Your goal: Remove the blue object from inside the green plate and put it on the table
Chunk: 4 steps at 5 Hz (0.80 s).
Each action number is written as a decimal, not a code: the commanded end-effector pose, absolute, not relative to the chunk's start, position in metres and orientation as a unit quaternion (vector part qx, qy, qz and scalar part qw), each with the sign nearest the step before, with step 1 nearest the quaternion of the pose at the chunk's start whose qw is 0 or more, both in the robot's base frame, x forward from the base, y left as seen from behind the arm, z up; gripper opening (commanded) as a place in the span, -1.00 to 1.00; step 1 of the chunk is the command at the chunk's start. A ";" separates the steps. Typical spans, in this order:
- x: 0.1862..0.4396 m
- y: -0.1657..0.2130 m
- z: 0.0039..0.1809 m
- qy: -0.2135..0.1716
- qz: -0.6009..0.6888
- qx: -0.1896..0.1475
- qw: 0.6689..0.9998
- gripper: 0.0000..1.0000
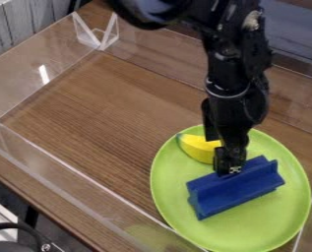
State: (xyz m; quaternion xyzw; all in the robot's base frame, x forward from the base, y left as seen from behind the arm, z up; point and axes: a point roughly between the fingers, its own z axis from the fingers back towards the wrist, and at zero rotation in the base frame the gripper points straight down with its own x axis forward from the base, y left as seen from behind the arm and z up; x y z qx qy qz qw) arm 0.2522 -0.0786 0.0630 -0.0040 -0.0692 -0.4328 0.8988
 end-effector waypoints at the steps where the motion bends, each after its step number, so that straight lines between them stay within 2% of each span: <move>1: 0.256 -0.083 0.064 -0.099 -0.440 -0.005 0.893 1.00; 4: 0.245 -0.095 0.025 -0.099 -0.468 -0.021 0.878 1.00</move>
